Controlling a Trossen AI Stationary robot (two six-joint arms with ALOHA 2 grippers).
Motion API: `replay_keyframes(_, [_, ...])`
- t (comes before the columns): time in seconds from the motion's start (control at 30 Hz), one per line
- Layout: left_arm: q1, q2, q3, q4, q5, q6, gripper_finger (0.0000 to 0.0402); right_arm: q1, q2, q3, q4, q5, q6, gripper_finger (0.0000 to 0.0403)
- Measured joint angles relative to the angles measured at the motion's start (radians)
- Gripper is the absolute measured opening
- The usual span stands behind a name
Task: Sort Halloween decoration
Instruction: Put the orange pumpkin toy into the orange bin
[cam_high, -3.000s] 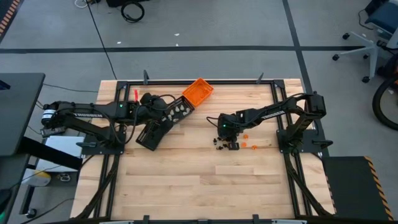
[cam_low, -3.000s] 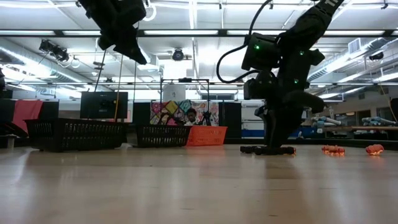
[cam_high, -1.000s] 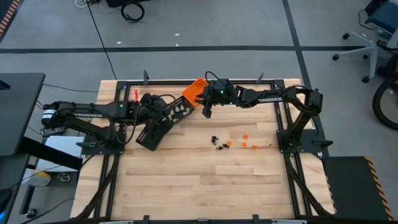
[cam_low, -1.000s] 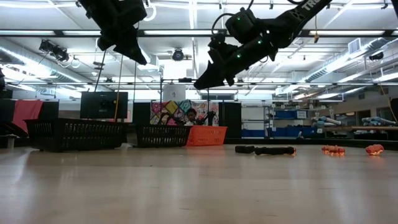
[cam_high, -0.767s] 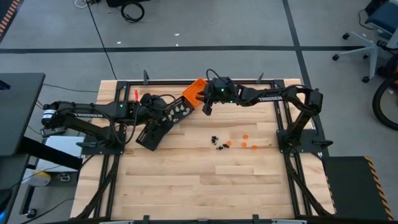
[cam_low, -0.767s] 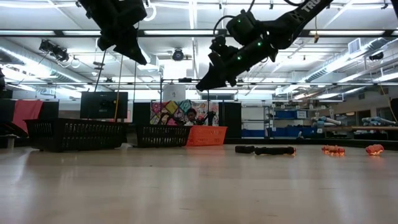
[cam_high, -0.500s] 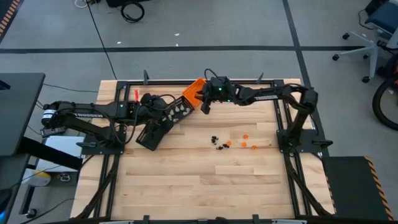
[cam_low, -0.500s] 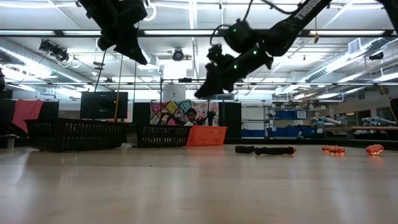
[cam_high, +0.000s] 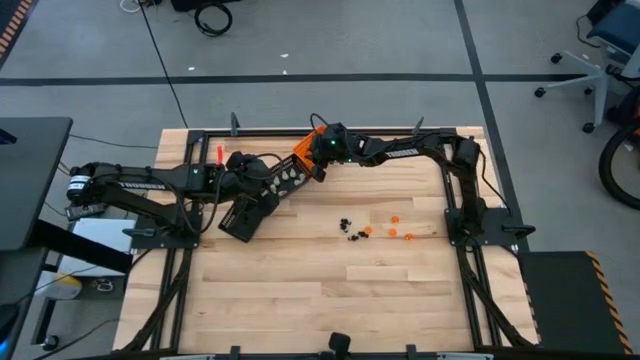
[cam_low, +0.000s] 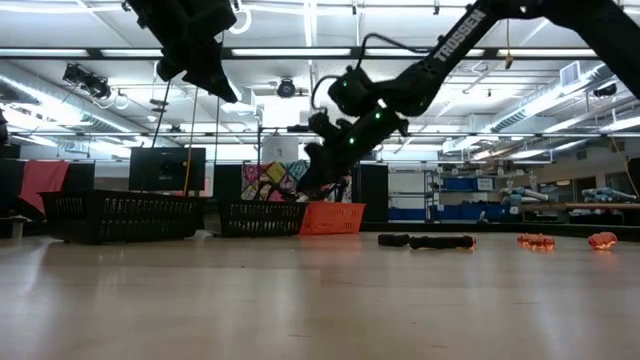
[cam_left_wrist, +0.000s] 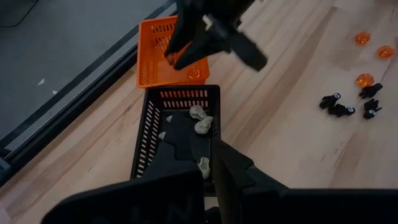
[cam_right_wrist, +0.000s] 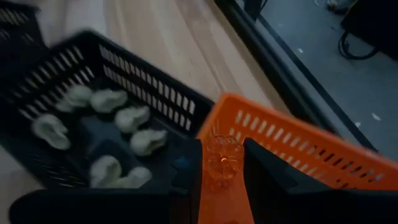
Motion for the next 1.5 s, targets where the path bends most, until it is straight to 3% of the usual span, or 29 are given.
replay_keyframes(0.27, [0.000, 0.000, 0.000, 0.001, 0.000, -0.004, 0.0000, -0.021, 0.029, 0.006, -0.040, 0.001, 0.018, 0.0106])
replay_keyframes(0.83, [0.000, 0.000, 0.000, 0.001, 0.000, 0.007, 0.0000, -0.030, 0.025, 0.006, -0.053, 0.000, 0.026, 0.0185])
replay_keyframes(1.2, [0.009, 0.000, 0.000, 0.010, 0.000, 0.050, 0.0000, -0.029, -0.173, 0.006, -0.177, 0.020, -0.045, 0.0181])
replay_keyframes(1.5, [0.050, 0.000, 0.000, 0.070, 0.000, 0.053, 0.0000, 0.006, -0.327, 0.006, -0.533, -0.121, 0.031, 0.0181])
